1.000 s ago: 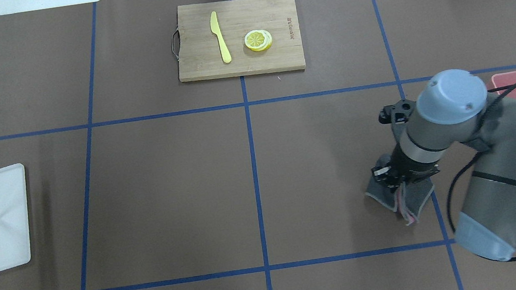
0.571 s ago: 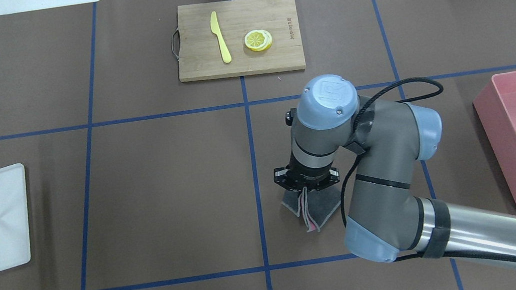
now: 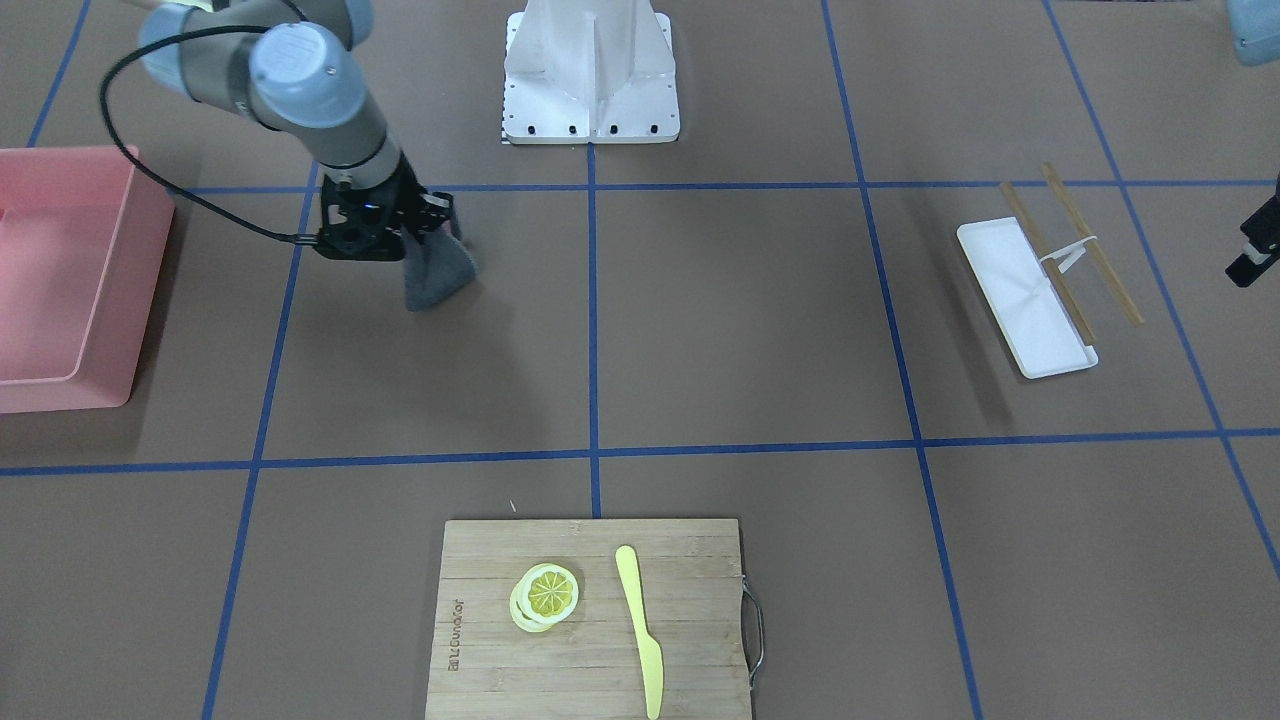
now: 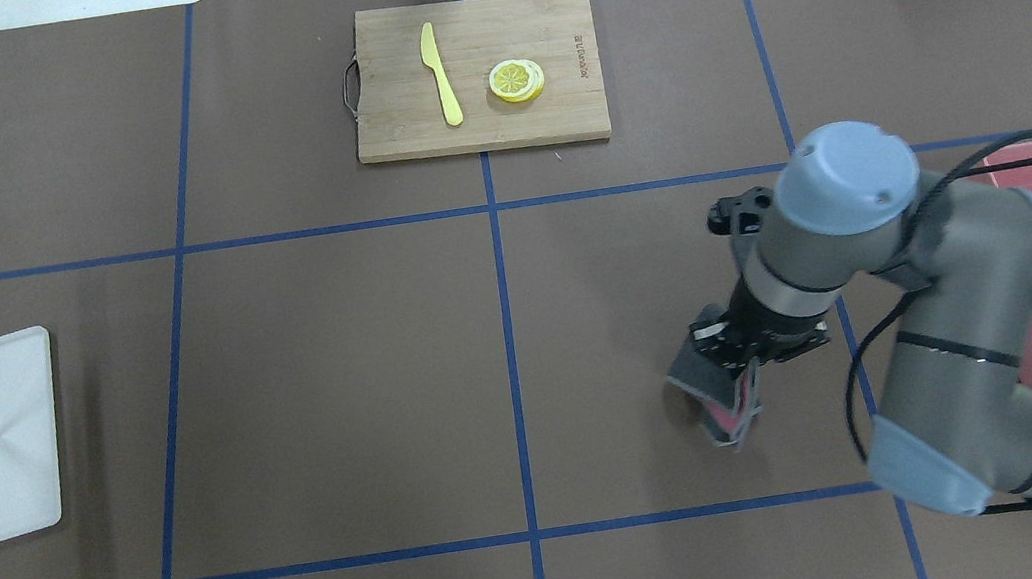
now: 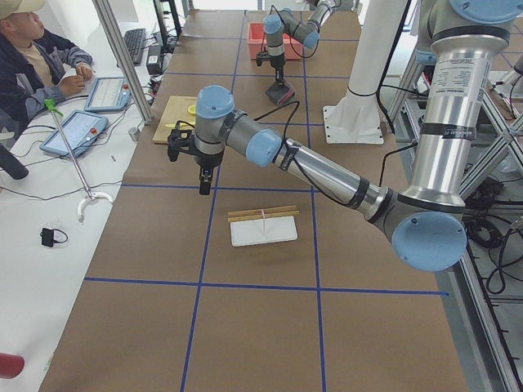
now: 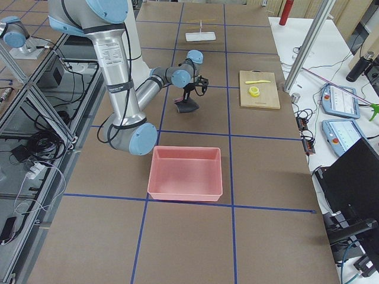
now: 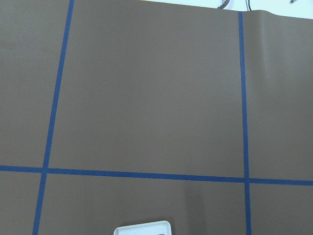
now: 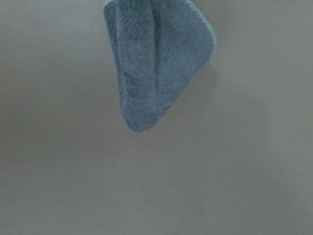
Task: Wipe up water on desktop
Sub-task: 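Carry the towel to the pink bin with the right gripper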
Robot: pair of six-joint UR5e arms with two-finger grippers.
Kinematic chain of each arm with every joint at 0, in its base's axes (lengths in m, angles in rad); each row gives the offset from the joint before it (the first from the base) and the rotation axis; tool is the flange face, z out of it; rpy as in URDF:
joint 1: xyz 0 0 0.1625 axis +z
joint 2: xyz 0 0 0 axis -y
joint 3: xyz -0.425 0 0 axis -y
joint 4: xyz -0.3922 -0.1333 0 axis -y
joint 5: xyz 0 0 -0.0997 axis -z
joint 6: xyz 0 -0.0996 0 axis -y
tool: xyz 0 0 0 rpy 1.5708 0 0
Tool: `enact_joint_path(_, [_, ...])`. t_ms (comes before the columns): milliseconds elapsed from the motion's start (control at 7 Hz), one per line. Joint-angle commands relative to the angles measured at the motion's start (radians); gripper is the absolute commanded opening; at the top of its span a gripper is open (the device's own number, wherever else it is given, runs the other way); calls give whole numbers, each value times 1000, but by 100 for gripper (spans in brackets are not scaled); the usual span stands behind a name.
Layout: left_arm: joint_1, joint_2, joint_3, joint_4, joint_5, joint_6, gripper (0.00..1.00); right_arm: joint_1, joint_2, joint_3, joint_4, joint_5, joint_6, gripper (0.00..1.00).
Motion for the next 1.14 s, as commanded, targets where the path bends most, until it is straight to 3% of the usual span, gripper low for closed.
enact_joint_path(0, [-4,1,-11,8,0,0,97,200,-195,170,-54,134,-189,0])
enact_joint_path(286, [-4,-1,1,17,0,0,97,321,-324,273,-112,137,-328,0])
enact_joint_path(571, [-2,-1,1,19,0,0,97,536,-506,261,-119,143,-741,0])
enact_joint_path(714, [-2,-2,-2,19,0,0,97,644,-540,233,-188,144,-988,0])
enact_joint_path(1000, [-2,-5,-8,19,0,0,97,678,-541,201,-239,126,-1104,0])
